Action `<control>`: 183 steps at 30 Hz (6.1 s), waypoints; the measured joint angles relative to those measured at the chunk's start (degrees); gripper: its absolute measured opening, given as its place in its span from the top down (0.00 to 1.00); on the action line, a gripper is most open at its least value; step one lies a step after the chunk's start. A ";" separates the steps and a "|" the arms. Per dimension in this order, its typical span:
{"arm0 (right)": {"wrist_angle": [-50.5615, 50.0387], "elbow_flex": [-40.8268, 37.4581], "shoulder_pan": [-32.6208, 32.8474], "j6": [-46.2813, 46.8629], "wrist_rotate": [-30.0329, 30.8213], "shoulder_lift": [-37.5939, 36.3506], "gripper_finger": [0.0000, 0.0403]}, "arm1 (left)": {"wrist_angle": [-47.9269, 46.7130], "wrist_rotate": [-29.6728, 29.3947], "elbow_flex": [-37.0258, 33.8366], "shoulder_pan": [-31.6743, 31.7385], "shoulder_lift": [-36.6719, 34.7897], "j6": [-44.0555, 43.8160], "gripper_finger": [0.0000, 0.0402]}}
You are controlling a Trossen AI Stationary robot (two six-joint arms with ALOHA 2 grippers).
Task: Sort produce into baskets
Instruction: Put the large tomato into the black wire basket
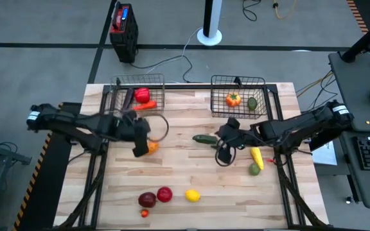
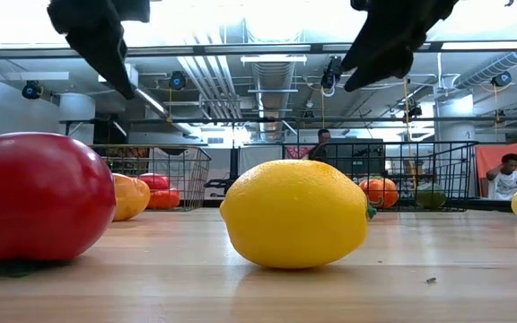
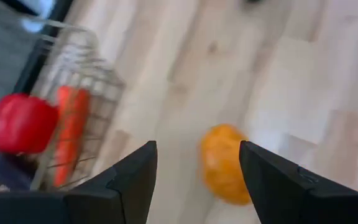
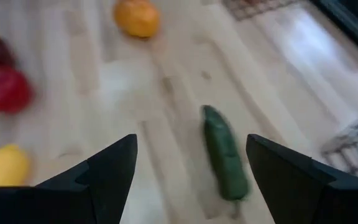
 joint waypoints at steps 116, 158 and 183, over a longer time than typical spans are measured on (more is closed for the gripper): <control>79.14 -3.48 9.69 3.49 -12.77 29.66 0.24 | 21.42 -31.18 11.47 -38.73 23.06 8.09 0.48; 91.29 -9.11 -1.52 20.95 -31.82 27.29 0.24 | 88.62 -5.31 -17.66 -20.73 9.20 43.88 0.31; 90.07 -9.18 -1.54 22.75 -34.16 27.38 0.15 | 88.34 -3.10 -14.50 -17.74 14.02 48.05 0.33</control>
